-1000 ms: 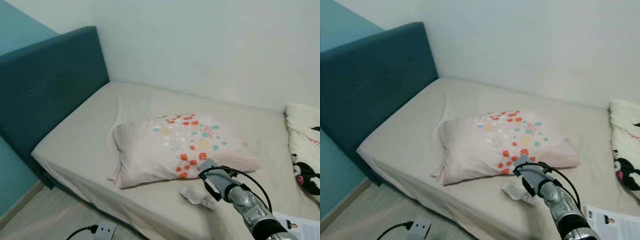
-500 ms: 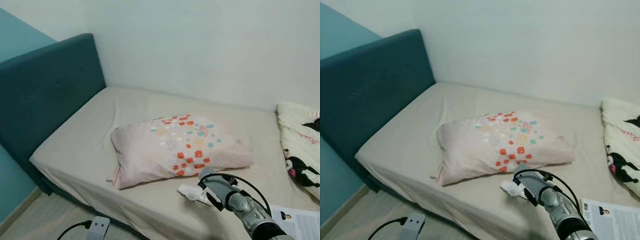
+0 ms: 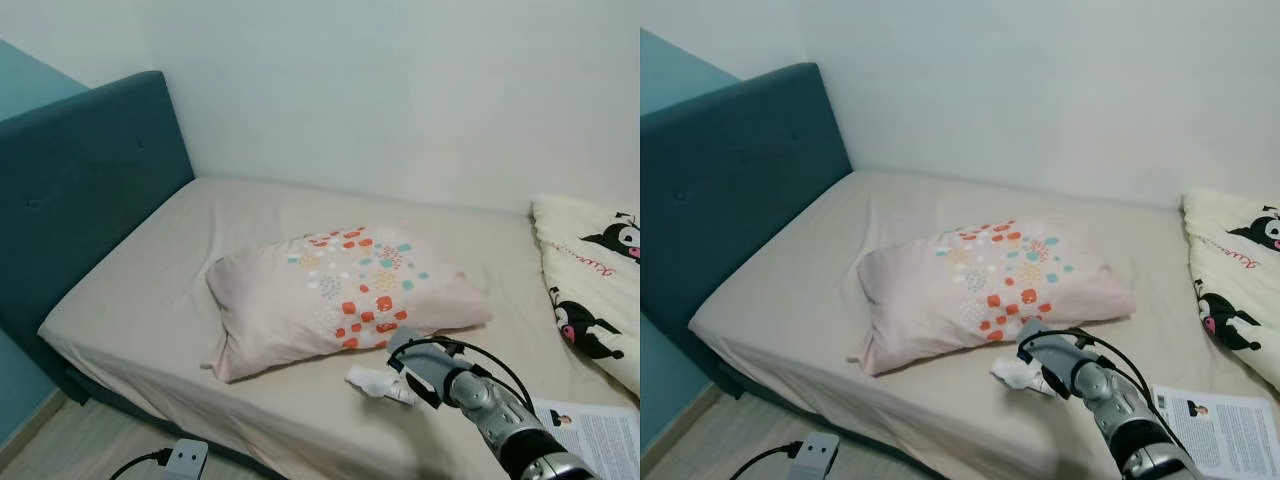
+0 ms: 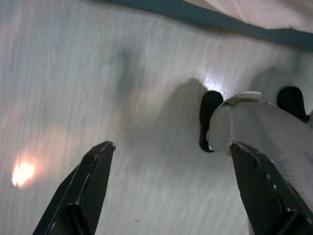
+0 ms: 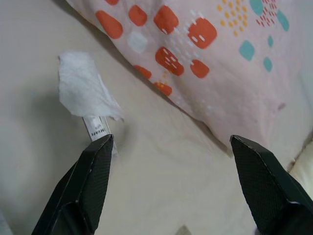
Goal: Clean up the room
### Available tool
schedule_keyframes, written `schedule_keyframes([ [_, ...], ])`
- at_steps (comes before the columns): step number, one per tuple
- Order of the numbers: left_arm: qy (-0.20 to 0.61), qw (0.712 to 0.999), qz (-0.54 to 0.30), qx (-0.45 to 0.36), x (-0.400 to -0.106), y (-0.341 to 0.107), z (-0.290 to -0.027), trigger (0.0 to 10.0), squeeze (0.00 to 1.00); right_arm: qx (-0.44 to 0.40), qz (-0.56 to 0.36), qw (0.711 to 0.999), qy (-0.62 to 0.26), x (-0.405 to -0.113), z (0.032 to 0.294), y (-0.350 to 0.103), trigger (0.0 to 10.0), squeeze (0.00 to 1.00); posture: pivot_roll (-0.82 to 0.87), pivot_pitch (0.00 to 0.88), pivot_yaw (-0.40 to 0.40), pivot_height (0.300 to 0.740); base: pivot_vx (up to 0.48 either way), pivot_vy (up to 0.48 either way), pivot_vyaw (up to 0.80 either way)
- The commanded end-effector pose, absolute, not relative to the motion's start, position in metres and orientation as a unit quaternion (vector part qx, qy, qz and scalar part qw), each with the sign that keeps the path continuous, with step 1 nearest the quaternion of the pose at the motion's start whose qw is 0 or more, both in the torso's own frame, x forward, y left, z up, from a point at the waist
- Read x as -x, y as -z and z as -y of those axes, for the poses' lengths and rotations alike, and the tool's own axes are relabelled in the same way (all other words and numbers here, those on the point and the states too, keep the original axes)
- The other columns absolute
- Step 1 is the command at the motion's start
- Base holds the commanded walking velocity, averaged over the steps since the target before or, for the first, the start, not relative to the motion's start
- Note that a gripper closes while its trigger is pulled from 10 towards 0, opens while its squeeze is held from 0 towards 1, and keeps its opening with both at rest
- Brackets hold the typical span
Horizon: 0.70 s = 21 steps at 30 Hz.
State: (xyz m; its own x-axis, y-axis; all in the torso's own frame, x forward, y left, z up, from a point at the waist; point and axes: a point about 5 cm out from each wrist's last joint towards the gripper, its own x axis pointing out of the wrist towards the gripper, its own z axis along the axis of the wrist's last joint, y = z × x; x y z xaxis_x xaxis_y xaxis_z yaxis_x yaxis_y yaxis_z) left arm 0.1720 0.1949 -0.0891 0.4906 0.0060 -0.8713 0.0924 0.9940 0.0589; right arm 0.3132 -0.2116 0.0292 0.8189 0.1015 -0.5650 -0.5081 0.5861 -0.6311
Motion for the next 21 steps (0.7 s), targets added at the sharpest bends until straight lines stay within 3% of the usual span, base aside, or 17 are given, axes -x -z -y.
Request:
schedule_keyframes([
  [1, 0.017, 0.86, -0.506, -0.057, -0.168, 0.09, -0.2, 10.0, 0.0, 0.422, -0.228, 0.855, -0.195, -0.317, 0.204, -0.032, 10.0, 0.0, -0.06, 0.0, 0.063, 0.626, 0.0, 0.0, 0.0],
  [9, -0.004, 0.87, -0.49, -0.046, -0.175, 0.086, -0.207, 10.0, 0.0, 0.443, -0.198, 0.848, -0.212, -0.325, 0.199, -0.041, 10.0, 0.0, -0.04, 0.03, 0.072, 0.606, 0.0, 0.0, 0.0],
  [10, -0.04, 0.887, -0.46, 0.003, -0.187, 0.078, -0.215, 10.0, 0.0, 0.449, -0.17, 0.852, -0.209, -0.329, 0.197, -0.049, 10.0, 0.0, -0.03, 0.059, 0.074, 0.596, 0.0, 0.0, 0.0],
  [12, -0.056, 0.895, -0.443, 0.027, -0.194, 0.073, -0.218, 10.0, 0.0, 0.45, -0.159, 0.855, -0.206, -0.332, 0.196, -0.053, 10.0, 0.0, -0.03, 0.059, 0.074, 0.591, 0.0, 0.0, 0.0],
  [14, -0.101, 0.919, -0.371, 0.089, -0.224, 0.053, -0.23, 10.0, 0.0, 0.453, -0.133, 0.858, -0.201, -0.337, 0.195, -0.062, 10.0, 0.0, -0.01, 0.092, 0.078, 0.581, 0.0, 0.0, 0.0],
  [19, -0.121, 0.942, -0.286, 0.127, -0.257, 0.023, -0.242, 10.0, 0.0, 0.456, -0.12, 0.856, -0.21, -0.341, 0.191, -0.066, 10.0, 0.0, 0.04, 0.14, 0.084, 0.566, 0.0, 0.0, 0.0],
  [21, -0.121, 0.942, -0.286, 0.127, -0.257, 0.023, -0.242, 10.0, 0.0, 0.456, -0.12, 0.856, -0.21, -0.341, 0.191, -0.066, 10.0, 0.0, 0.04, 0.14, 0.084, 0.566, 0.0, 0.0, 0.0],
])
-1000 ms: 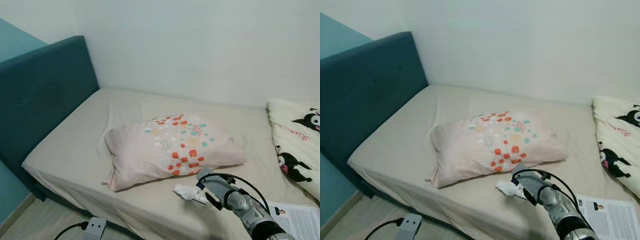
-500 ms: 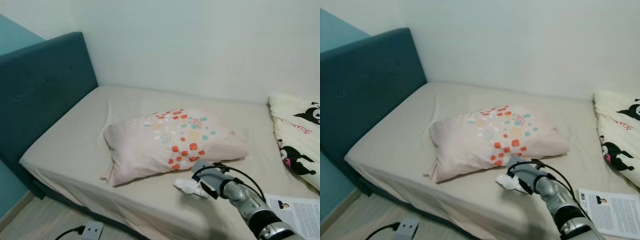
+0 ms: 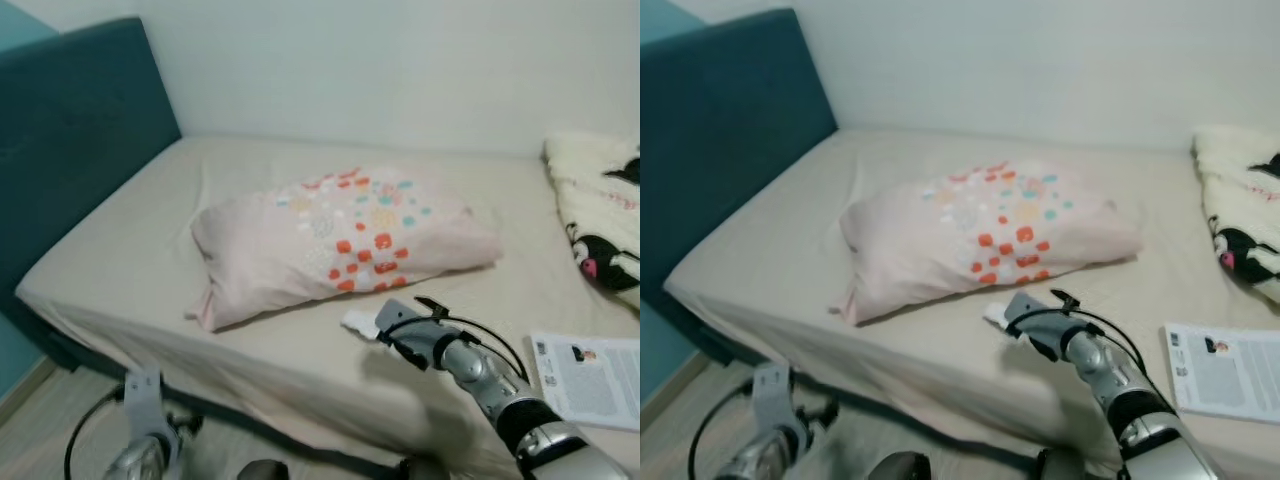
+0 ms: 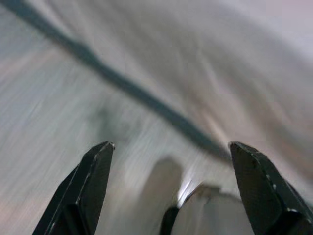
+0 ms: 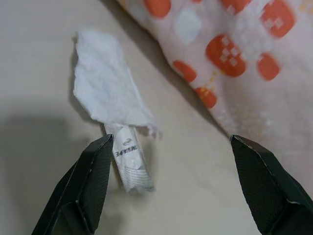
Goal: Clean up the room
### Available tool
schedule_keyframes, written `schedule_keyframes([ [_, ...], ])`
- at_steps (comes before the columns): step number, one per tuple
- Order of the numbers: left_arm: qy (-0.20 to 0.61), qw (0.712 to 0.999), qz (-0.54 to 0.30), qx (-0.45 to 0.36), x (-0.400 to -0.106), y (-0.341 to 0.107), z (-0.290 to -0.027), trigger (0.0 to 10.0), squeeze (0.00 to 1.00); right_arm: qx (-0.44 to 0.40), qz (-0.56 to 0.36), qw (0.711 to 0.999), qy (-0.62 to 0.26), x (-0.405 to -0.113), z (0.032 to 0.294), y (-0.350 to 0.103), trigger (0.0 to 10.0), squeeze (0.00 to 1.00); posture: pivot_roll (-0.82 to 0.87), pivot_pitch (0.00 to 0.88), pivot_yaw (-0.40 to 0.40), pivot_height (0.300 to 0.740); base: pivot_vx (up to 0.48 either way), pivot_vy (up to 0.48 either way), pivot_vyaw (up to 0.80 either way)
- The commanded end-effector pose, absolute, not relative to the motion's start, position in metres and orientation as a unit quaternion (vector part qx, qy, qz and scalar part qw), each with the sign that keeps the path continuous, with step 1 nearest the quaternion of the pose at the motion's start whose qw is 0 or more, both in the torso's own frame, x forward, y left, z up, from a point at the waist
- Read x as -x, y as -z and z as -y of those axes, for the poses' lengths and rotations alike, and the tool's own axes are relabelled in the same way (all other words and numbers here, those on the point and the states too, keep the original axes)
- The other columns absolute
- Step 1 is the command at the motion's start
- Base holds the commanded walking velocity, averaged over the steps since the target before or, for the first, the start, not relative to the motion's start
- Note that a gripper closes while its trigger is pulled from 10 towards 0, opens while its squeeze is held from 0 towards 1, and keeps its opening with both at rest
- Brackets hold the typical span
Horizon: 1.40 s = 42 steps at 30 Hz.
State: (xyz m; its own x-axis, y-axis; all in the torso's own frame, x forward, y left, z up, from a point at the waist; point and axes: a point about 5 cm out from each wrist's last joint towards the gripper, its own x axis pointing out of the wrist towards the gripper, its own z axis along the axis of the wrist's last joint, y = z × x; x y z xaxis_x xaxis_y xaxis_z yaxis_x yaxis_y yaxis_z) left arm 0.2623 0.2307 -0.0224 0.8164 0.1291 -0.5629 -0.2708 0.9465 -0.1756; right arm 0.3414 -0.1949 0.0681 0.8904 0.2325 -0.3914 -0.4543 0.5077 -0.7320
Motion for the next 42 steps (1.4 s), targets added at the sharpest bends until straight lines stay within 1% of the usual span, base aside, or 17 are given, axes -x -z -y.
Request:
schedule_keyframes([
  [1, -0.117, 0.947, -0.274, 0.123, -0.26, 0.019, -0.244, 10.0, 0.0, 0.458, -0.118, 0.855, -0.214, -0.341, 0.189, -0.066, 10.0, 0.0, 0.05, 0.158, 0.087, 0.561, 0.0, 0.0, 0.0],
  [6, -0.103, 0.948, -0.284, 0.096, -0.244, 0.029, -0.246, 10.0, 0.0, 0.454, -0.107, 0.855, -0.224, -0.347, 0.184, -0.073, 10.0, 0.0, 0.1, 0.211, 0.099, 0.541, 0.0, 0.0, 0.0],
  [9, -0.103, 0.948, -0.284, 0.096, -0.244, 0.029, -0.246, 10.0, 0.0, 0.454, -0.107, 0.855, -0.224, -0.347, 0.184, -0.073, 10.0, 0.0, 0.1, 0.211, 0.099, 0.541, 0.0, 0.0, 0.0],
  [11, -0.1, 0.945, -0.3, 0.082, -0.227, 0.038, -0.251, 10.0, 0.0, 0.429, -0.089, 0.87, -0.227, -0.354, 0.177, -0.083, 10.0, 0.0, 0.14, 0.242, 0.099, 0.531, 0.0, 0.0, 0.0],
  [15, -0.1, 0.944, -0.307, 0.075, -0.216, 0.043, -0.256, 10.0, 0.0, 0.422, -0.077, 0.873, -0.232, -0.358, 0.172, -0.09, 10.0, 0.0, 0.16, 0.26, 0.101, 0.526, 0.0, 0.0, 0.0],
  [16, -0.1, 0.942, -0.314, 0.069, -0.205, 0.047, -0.261, 10.0, 0.0, 0.428, -0.067, 0.869, -0.239, -0.361, 0.168, -0.095, 10.0, 0.0, 0.18, 0.277, 0.099, 0.521, 0.0, 0.0, 0.0],
  [18, -0.1, 0.94, -0.319, 0.065, -0.198, 0.049, -0.265, 10.0, 0.0, 0.434, -0.062, 0.865, -0.245, -0.363, 0.165, -0.098, 10.0, 0.0, 0.18, 0.277, 0.099, 0.516, 0.0, 0.0, 0.0],
  [19, -0.1, 0.939, -0.324, 0.06, -0.188, 0.051, -0.27, 10.0, 0.0, 0.462, -0.065, 0.849, -0.249, -0.364, 0.166, -0.097, 10.0, 0.0, 0.21, 0.316, 0.095, 0.516, 0.0, 0.0, 0.0],
  [20, -0.098, 0.938, -0.327, 0.056, -0.182, 0.052, -0.274, 10.0, 0.0, 0.487, -0.07, 0.834, -0.248, -0.364, 0.168, -0.096, 10.0, 0.0, 0.22, 0.323, 0.095, 0.516, 0.0, 0.0, 0.0],
  [22, -0.098, 0.938, -0.327, 0.056, -0.182, 0.052, -0.274, 10.0, 0.0, 0.487, -0.07, 0.834, -0.248, -0.364, 0.168, -0.096, 10.0, 0.0, 0.22, 0.323, 0.095, 0.516, 0.0, 0.0, 0.0],
  [23, -0.094, 0.938, -0.329, 0.051, -0.177, 0.053, -0.276, 10.0, 0.0, 0.508, -0.073, 0.824, -0.242, -0.365, 0.17, -0.096, 10.0, 0.0, 0.23, 0.335, 0.096, 0.516, 0.0, 0.0, 0.0],
  [31, -0.077, 0.943, -0.321, 0.038, -0.165, 0.05, -0.282, 10.0, 0.0, 0.572, -0.049, 0.79, -0.214, -0.372, 0.172, -0.106, 10.0, 0.0, 0.28, 0.376, 0.093, 0.516, 0.0, 0.0, 0.0],
  [36, -0.073, 0.946, -0.314, 0.035, -0.16, 0.047, -0.286, 10.0, 0.0, 0.587, -0.044, 0.787, -0.185, -0.379, 0.178, -0.117, 10.0, 0.0, 0.3, 0.397, 0.086, 0.516, 0.0, 0.0, 0.0],
  [37, -0.071, 0.947, -0.312, 0.034, -0.159, 0.046, -0.287, 10.0, 0.0, 0.586, -0.049, 0.79, -0.175, -0.381, 0.182, -0.121, 9.6, 0.0, 0.31, 0.402, 0.086, 0.516, 0.0, 0.0, 0.0],
  [38, -0.07, 0.947, -0.311, 0.033, -0.157, 0.045, -0.288, 10.0, 0.0, 0.586, -0.058, 0.79, -0.169, -0.382, 0.185, -0.123, 6.4, 0.0, 0.31, 0.405, 0.083, 0.516, 0.0, 0.0, 0.0],
  [39, -0.069, 0.948, -0.31, 0.032, -0.156, 0.044, -0.29, 10.0, 0.0, 0.582, -0.066, 0.794, -0.165, -0.383, 0.187, -0.123, 0.0, 0.0, 0.31, 0.41, 0.08, 0.516, 0.0, 0.0, 0.0],
  [42, -0.068, 0.948, -0.309, 0.031, -0.155, 0.043, -0.291, 10.0, 0.0, 0.578, -0.073, 0.796, -0.161, -0.383, 0.189, -0.124, 0.0, 0.0, 0.31, 0.414, 0.079, 0.516, 0.0, 0.0, 0.0],
])
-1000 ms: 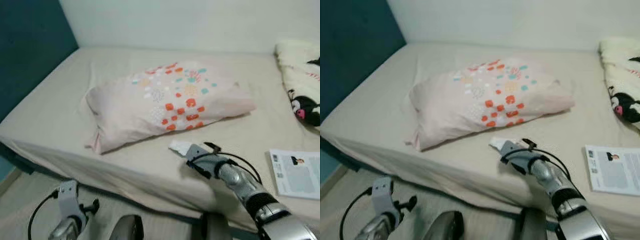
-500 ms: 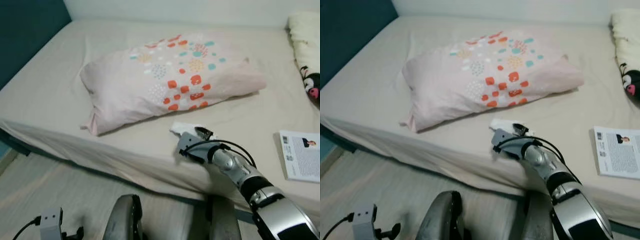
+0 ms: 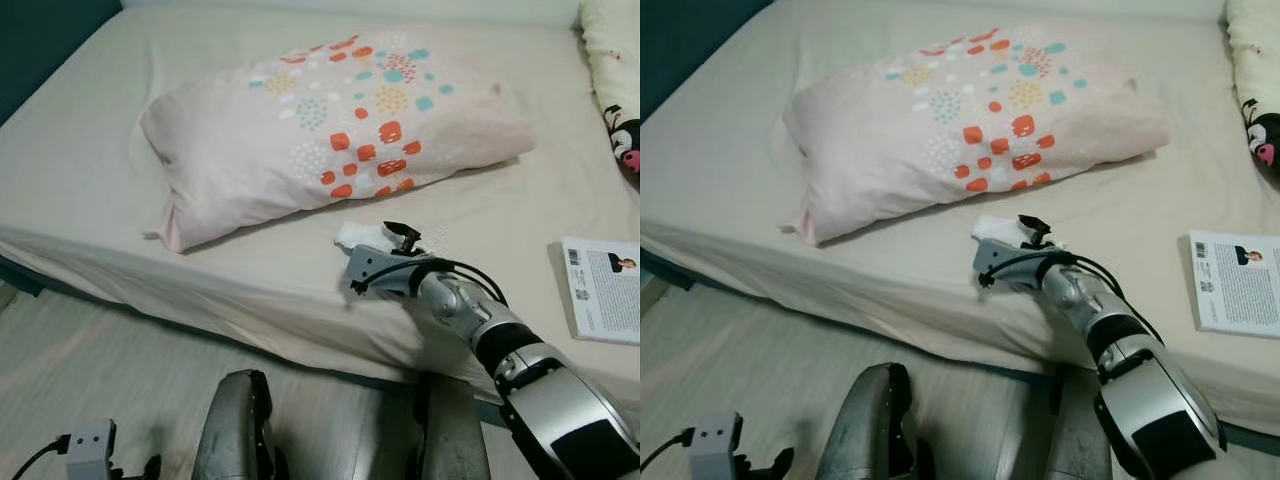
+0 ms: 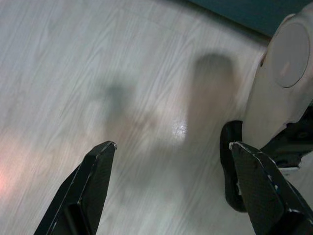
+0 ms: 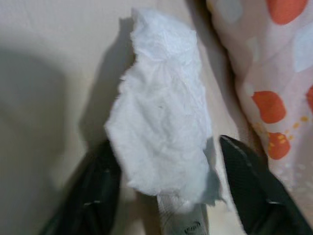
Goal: Clean up the room
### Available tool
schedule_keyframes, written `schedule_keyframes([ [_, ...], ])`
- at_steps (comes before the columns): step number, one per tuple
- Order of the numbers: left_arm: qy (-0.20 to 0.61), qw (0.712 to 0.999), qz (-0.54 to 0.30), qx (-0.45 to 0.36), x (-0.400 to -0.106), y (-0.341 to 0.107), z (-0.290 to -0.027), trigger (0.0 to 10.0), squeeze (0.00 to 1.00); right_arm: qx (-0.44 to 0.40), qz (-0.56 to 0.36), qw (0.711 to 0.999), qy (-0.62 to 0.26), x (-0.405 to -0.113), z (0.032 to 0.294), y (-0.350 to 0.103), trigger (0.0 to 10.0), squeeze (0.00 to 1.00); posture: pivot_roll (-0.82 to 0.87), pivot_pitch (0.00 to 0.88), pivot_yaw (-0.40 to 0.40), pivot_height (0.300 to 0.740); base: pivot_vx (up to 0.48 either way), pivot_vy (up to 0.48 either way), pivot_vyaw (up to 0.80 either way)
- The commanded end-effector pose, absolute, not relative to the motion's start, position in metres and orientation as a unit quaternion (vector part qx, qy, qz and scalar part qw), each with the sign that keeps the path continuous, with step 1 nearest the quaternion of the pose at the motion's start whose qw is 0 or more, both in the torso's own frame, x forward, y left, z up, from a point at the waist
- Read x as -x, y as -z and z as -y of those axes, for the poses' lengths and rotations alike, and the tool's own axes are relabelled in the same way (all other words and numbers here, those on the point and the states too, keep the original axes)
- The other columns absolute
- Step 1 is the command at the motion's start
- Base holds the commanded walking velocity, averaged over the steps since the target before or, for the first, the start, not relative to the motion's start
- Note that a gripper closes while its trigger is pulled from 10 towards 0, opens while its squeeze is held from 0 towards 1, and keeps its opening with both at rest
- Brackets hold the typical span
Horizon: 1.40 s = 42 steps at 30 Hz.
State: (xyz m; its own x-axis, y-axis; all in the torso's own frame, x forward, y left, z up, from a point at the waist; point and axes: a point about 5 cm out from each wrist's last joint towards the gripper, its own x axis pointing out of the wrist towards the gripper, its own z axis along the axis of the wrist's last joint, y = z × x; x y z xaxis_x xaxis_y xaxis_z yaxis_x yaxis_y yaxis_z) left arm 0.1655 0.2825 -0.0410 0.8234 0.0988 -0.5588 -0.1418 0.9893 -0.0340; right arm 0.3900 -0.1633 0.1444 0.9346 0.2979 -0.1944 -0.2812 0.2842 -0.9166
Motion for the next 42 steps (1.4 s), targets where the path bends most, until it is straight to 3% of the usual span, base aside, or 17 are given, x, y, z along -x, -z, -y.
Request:
schedule_keyframes([
  [1, -0.067, 0.948, -0.309, 0.03, -0.154, 0.042, -0.292, 10.0, 0.0, 0.57, -0.083, 0.801, -0.163, -0.382, 0.191, -0.122, 0.0, 0.0, 0.32, 0.417, 0.077, 0.516, 0.0, 0.0, 0.0],
  [9, -0.07, 0.947, -0.312, 0.033, -0.149, 0.042, -0.292, 10.0, 0.0, 0.509, -0.118, 0.83, -0.192, -0.378, 0.191, -0.114, 0.0, 0.0, 0.32, 0.425, 0.063, 0.516, 0.0, 0.0, 0.0],
  [14, -0.071, 0.947, -0.311, 0.042, -0.157, 0.044, -0.285, 10.0, 0.0, 0.414, -0.139, 0.871, -0.223, -0.375, 0.183, -0.108, 0.0, 0.0, 0.29, 0.382, 0.041, 0.516, 0.0, 0.0, 0.0],
  [17, -0.075, 0.947, -0.308, 0.058, -0.173, 0.047, -0.274, 10.0, 0.0, 0.284, -0.124, 0.926, -0.214, -0.379, 0.173, -0.115, 0.0, 0.0, 0.23, 0.312, 0.029, 0.516, 0.0, 0.0, 0.0],
  [20, -0.076, 0.946, -0.309, 0.061, -0.177, 0.047, -0.271, 10.0, 0.0, 0.254, -0.122, 0.937, -0.208, -0.38, 0.171, -0.117, 0.0, 0.0, 0.23, 0.312, 0.029, 0.516, 0.0, 0.0, 0.0],
  [22, -0.09, 0.943, -0.314, 0.066, -0.197, 0.045, -0.262, 10.0, 0.0, 0.114, -0.08, 0.957, -0.255, -0.378, 0.146, -0.121, 0.0, 0.0, 0.17, 0.226, 0.03, 0.52, 0.0, 0.0, 0.0],
  [27, -0.122, 0.932, -0.338, 0.057, -0.222, 0.04, -0.258, 10.0, 0.0, 0.014, 0.002, 0.955, -0.295, -0.361, 0.121, -0.124, 0.0, 0.0, 0.11, 0.142, 0.044, 0.535, 0.0, 0.0, 0.0],
  [30, -0.139, 0.926, -0.348, 0.054, -0.232, 0.036, -0.259, 10.0, 0.0, -0.008, 0.017, 0.959, -0.284, -0.352, 0.122, -0.121, 0.0, 0.0, 0.06, 0.07, 0.069, 0.545, -0.32, 0.0, 0.0],
  [32, -0.139, 0.926, -0.348, 0.054, -0.232, 0.036, -0.259, 10.0, 0.0, -0.008, 0.017, 0.959, -0.284, -0.352, 0.122, -0.121, 0.0, 0.0, 0.06, 0.07, 0.069, 0.545, -0.48, 0.0, 0.0],
  [34, -0.154, 0.927, -0.34, 0.037, -0.246, 0.026, -0.263, 10.0, 0.0, -0.035, 0.029, 0.966, -0.256, -0.34, 0.131, -0.115, 0.0, 0.0, 0.02, 0.0, 0.09, 0.56, -0.24, 0.0, 0.0],
  [42, -0.161, 0.926, -0.342, -0.008, -0.259, 0.018, -0.263, 10.0, 0.0, -0.055, 0.035, 0.967, -0.246, -0.332, 0.137, -0.114, 0.0, 0.0, -0.01, 0.0, 0.098, 0.585, 0.0, 0.0, 0.0],
])
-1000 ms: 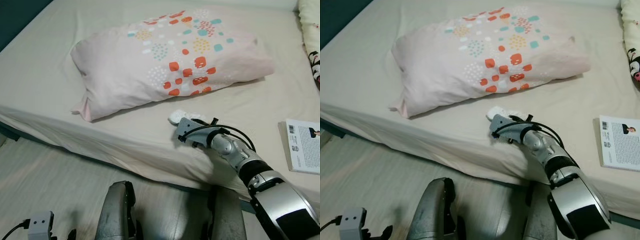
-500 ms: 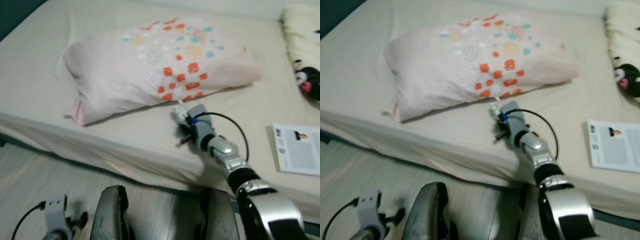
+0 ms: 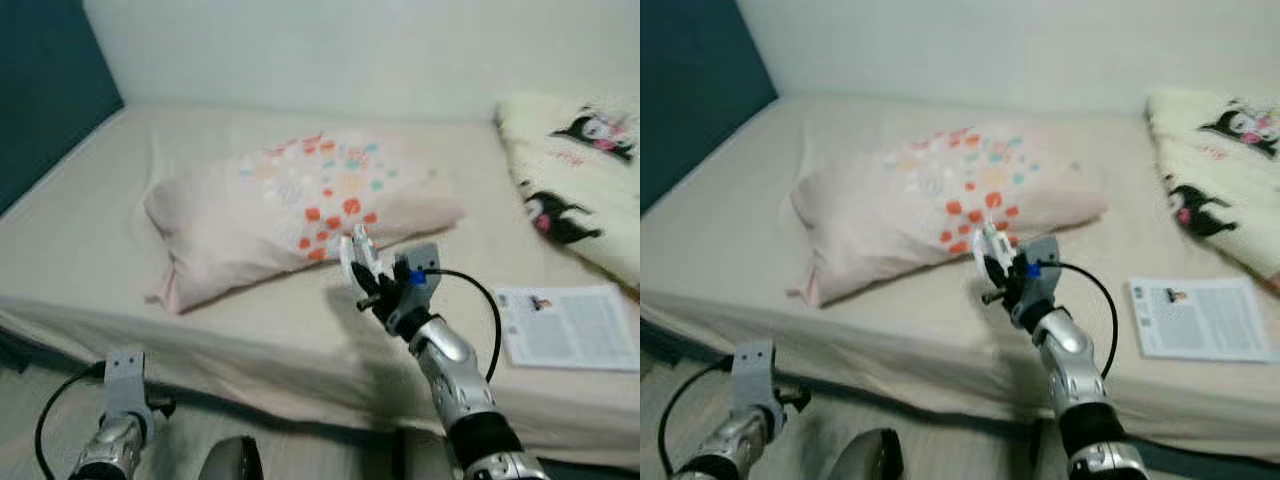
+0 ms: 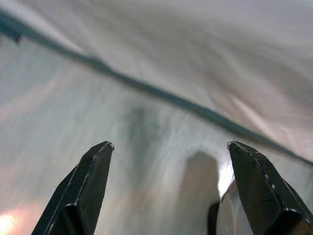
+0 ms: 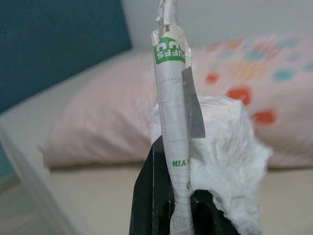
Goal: Clean up the room
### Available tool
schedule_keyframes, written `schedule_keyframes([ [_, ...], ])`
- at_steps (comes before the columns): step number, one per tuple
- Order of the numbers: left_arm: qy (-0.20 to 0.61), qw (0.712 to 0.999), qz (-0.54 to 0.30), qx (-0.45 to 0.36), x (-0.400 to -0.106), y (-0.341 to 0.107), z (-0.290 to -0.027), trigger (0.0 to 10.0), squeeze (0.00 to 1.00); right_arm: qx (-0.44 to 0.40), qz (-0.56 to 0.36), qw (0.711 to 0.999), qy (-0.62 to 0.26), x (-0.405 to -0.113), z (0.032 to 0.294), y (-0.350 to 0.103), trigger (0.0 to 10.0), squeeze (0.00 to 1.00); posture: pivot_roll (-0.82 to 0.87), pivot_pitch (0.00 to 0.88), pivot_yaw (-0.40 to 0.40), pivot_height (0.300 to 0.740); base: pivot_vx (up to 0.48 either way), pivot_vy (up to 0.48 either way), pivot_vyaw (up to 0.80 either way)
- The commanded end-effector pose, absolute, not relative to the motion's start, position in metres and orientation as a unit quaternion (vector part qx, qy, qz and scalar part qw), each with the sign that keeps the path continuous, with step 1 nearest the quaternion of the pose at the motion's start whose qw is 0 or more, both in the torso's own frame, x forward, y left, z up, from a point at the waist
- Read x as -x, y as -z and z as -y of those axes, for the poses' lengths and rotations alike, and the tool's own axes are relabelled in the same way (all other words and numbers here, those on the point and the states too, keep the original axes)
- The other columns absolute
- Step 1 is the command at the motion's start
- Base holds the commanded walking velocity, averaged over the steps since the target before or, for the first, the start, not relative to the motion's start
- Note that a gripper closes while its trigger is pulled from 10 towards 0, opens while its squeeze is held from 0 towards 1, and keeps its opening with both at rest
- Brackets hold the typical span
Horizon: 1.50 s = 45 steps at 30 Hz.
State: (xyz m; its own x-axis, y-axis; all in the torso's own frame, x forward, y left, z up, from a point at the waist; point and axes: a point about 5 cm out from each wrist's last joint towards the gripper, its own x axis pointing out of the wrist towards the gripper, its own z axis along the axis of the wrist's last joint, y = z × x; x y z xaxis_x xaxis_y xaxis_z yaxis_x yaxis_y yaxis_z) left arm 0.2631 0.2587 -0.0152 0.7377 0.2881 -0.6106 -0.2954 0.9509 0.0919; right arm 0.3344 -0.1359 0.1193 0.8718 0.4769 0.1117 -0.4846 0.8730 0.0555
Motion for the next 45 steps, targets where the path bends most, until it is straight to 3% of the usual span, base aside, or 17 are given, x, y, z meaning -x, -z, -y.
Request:
schedule_keyframes([
  [1, -0.163, 0.924, -0.346, -0.01, -0.259, 0.019, -0.262, 10.0, 0.0, -0.057, 0.034, 0.966, -0.251, -0.331, 0.136, -0.114, 0.0, 0.0, -0.01, 0.0, 0.103, 0.59, 0.0, 0.0, 0.0],
  [11, -0.152, 0.898, -0.413, -0.022, -0.228, 0.046, -0.25, 10.0, 0.0, -0.062, -0.01, 0.967, -0.248, -0.321, 0.128, -0.097, 0.0, 0.0, -0.03, 0.0, 0.09, 0.625, 0.0, 0.0, 0.0],
  [18, -0.126, 0.874, -0.468, -0.037, -0.198, 0.069, -0.236, 10.0, 0.0, -0.049, -0.074, 0.972, -0.22, -0.306, 0.142, -0.067, 0.0, 0.0, -0.03, 0.0, 0.084, 0.655, 0.0, 0.0, 0.0],
  [35, -0.094, 0.875, -0.473, -0.042, -0.205, 0.069, -0.223, 10.0, 0.0, -0.028, -0.091, 0.983, -0.159, -0.302, 0.169, -0.06, 0.0, 0.0, -0.06, 0.0, 0.088, 0.72, -0.056, 0.0, 0.0],
  [36, -0.091, 0.874, -0.475, -0.043, -0.205, 0.069, -0.222, 10.0, 0.0, -0.027, -0.109, 0.984, -0.141, -0.3, 0.177, -0.052, 5.8, 0.0, -0.06, 0.0, 0.088, 0.72, -0.48, 0.0, 0.0],
  [38, -0.089, 0.874, -0.475, -0.045, -0.204, 0.069, -0.221, 10.0, 0.0, -0.028, -0.121, 0.984, -0.128, -0.297, 0.182, -0.047, 5.8, 0.0, -0.06, 0.0, 0.086, 0.72, -0.48, 0.0, 0.0],
  [39, -0.086, 0.875, -0.474, -0.043, -0.204, 0.07, -0.22, 10.0, 0.0, -0.009, -0.143, 0.982, -0.122, -0.292, 0.187, -0.038, 10.0, 0.0, -0.06, 0.0, 0.084, 0.72, -0.48, 0.0, 0.0],
  [45, -0.061, 0.876, -0.477, -0.049, -0.2, 0.073, -0.213, 10.0, 0.0, 0.041, -0.208, 0.973, -0.091, -0.274, 0.205, -0.012, 10.0, 0.0, -0.06, 0.0, 0.079, 0.72, 0.0, 0.0, 0.8],
])
